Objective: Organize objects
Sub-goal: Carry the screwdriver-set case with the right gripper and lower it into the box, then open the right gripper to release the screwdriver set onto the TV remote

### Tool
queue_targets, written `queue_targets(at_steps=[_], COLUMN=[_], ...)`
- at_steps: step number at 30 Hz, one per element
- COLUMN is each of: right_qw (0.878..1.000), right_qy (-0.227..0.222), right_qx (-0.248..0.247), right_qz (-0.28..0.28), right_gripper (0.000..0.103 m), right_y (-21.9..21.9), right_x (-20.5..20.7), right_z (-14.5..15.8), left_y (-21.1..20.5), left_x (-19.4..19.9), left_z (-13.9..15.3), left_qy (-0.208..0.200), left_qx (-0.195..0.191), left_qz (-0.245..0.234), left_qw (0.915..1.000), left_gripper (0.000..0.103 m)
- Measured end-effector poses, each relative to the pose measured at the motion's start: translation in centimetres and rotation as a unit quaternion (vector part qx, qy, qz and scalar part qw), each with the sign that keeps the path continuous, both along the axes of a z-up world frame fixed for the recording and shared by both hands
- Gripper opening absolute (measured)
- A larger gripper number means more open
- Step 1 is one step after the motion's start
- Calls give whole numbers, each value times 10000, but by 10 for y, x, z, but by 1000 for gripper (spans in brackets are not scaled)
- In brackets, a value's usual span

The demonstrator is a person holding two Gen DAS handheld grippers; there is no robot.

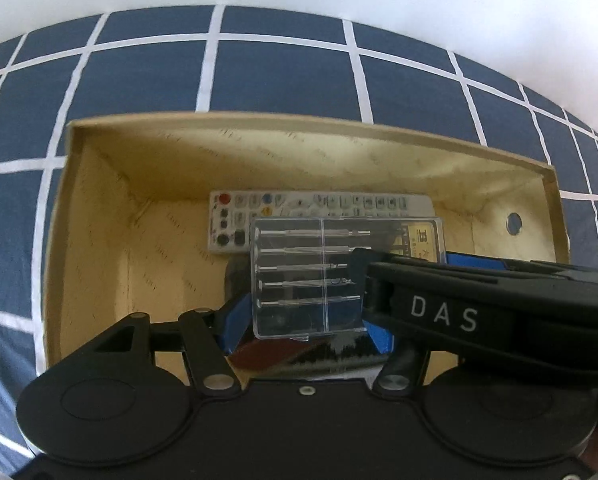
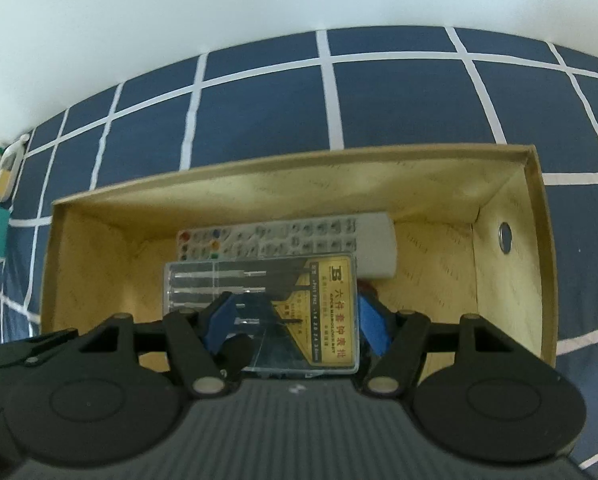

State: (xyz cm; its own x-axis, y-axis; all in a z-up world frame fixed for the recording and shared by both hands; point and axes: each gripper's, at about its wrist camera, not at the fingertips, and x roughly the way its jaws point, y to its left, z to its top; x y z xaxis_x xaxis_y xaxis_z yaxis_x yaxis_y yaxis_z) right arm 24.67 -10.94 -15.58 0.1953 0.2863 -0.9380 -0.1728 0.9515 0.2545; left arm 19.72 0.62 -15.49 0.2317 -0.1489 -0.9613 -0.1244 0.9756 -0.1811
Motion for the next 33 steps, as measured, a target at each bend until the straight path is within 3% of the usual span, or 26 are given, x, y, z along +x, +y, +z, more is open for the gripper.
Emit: queue_targets(at_steps=[22,33], right_qw=[9998,9997], right_qy=[108,-56], right_qx=[-21,-5], right_qz=[-149,-237], right_gripper=[68,71], right_y=[3,-13], right_x=[31,11], right_z=[-22,0], left_y=[9,1], left_x=[30,10], left_z=[-23,3], left_qy=[135,-19], left_qx=[-136,60], left_qz=[-28,18], left_qw=[9998,10000], left_gripper=[64,74])
